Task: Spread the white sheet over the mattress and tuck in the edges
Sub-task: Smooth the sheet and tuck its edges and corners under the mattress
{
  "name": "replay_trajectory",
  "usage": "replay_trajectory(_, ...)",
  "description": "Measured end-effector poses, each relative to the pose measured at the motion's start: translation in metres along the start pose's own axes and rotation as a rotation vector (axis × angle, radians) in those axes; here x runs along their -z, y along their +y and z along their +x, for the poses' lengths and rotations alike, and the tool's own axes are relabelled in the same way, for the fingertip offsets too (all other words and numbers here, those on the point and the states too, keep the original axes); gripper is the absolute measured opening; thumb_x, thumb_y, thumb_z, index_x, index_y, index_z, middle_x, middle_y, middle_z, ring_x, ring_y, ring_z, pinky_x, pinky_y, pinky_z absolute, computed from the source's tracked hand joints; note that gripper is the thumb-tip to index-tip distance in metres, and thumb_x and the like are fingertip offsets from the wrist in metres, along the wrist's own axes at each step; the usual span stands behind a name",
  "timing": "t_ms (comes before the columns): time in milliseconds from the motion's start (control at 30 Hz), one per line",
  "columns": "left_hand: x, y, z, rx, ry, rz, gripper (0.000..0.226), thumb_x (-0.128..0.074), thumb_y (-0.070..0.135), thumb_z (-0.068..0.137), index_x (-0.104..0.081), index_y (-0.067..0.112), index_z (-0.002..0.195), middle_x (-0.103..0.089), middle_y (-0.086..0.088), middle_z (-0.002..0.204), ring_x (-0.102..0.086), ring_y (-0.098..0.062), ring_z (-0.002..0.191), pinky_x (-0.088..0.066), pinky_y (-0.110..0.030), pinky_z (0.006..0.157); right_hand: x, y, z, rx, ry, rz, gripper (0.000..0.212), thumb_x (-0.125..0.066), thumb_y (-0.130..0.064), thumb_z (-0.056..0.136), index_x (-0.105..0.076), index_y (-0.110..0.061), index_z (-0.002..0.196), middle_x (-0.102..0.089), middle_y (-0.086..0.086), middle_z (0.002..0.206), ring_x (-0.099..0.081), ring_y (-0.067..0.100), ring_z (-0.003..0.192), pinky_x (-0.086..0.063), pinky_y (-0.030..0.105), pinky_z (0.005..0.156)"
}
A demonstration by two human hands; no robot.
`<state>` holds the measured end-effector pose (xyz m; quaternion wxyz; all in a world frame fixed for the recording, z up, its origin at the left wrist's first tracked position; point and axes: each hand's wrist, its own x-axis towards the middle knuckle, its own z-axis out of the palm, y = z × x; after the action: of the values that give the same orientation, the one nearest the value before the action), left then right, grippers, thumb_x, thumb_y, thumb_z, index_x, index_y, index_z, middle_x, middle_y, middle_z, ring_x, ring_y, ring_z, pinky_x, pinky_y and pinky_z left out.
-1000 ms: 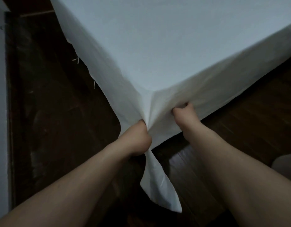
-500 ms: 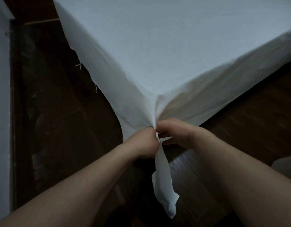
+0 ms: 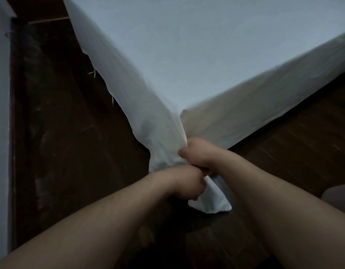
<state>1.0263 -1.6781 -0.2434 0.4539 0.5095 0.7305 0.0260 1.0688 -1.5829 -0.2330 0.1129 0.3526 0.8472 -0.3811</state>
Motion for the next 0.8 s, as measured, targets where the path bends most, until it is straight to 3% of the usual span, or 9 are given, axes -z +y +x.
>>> replay_trajectory(100,0.011,-0.016,0.000,0.062,0.039,0.117,0.034,-0.050,0.014,0.104,-0.061,0.010,0.136,-0.062,-0.009,0.136,-0.060,-0.023,0.121,-0.045,-0.029,0.096,0.003,0.004,-0.005,0.018,-0.092,-0.024,0.022,-0.056,-0.012,0.092,-0.074,-0.011,0.105,-0.074,0.008,0.103,-0.069,0.029,0.099,-0.056,0.042,0.086)
replay_trajectory(200,0.026,-0.040,0.000,0.221,0.115,0.261,0.020,-0.052,0.017,0.101,-0.068,0.014,0.113,-0.067,-0.008,0.114,-0.063,-0.025,0.099,-0.047,-0.032,0.080,0.012,0.007,-0.007,0.087,-0.121,-0.119,0.024,-0.059,-0.010,0.092,-0.073,-0.016,0.110,-0.070,0.000,0.105,-0.064,0.021,0.098,-0.049,0.031,0.081)
replay_trajectory(267,0.033,-0.056,0.001,0.316,0.255,0.178,0.012,-0.051,0.020,0.098,-0.062,0.016,0.093,-0.065,-0.005,0.094,-0.064,-0.023,0.086,-0.050,-0.034,0.070,0.013,0.010,-0.006,0.134,-0.125,-0.174,0.031,-0.058,-0.007,0.090,-0.072,-0.017,0.115,-0.070,0.003,0.112,-0.063,0.024,0.104,-0.050,0.031,0.085)
replay_trajectory(367,0.035,-0.063,0.010,0.379,0.406,-0.073,0.018,-0.052,0.028,0.096,-0.057,0.015,0.106,-0.063,-0.005,0.094,-0.063,-0.023,0.084,-0.053,-0.035,0.069,0.006,0.016,0.000,0.176,-0.128,-0.242,0.031,-0.057,-0.007,0.087,-0.071,-0.012,0.114,-0.071,0.011,0.117,-0.065,0.030,0.107,-0.053,0.034,0.088)
replay_trajectory(467,0.029,-0.059,0.022,0.392,0.342,-0.329,0.023,-0.051,0.018,0.100,-0.054,0.010,0.122,-0.059,-0.009,0.109,-0.059,-0.027,0.093,-0.052,-0.034,0.067,0.000,0.020,0.006,0.191,-0.112,-0.232,0.023,-0.058,-0.011,0.087,-0.072,-0.010,0.106,-0.072,0.013,0.108,-0.066,0.031,0.100,-0.054,0.037,0.086)
replay_trajectory(567,0.018,-0.053,0.030,0.392,0.257,-0.850,0.029,-0.052,0.018,0.103,-0.059,0.012,0.130,-0.065,-0.007,0.119,-0.064,-0.026,0.108,-0.060,-0.046,0.088,-0.002,0.025,0.010,0.197,-0.086,-0.205,0.012,-0.060,-0.013,0.088,-0.069,-0.007,0.093,-0.072,0.013,0.097,-0.067,0.032,0.094,-0.055,0.038,0.081)
replay_trajectory(633,0.015,-0.045,0.032,0.375,0.292,-1.079,0.028,-0.046,0.019,0.103,-0.062,0.012,0.125,-0.067,-0.009,0.114,-0.064,-0.027,0.105,-0.058,-0.045,0.093,-0.003,0.030,0.011,0.192,-0.076,-0.185,0.008,-0.061,-0.015,0.089,-0.068,-0.011,0.088,-0.071,0.010,0.093,-0.066,0.030,0.091,-0.054,0.037,0.079)
replay_trajectory(800,0.014,-0.025,0.035,0.328,0.331,-1.423,0.034,-0.039,0.017,0.104,-0.069,0.007,0.115,-0.074,-0.015,0.107,-0.071,-0.031,0.098,-0.060,-0.043,0.084,-0.009,0.039,0.014,0.198,-0.116,-0.173,0.027,-0.066,-0.016,0.087,-0.074,-0.016,0.113,-0.072,0.005,0.111,-0.066,0.026,0.102,-0.055,0.036,0.089)
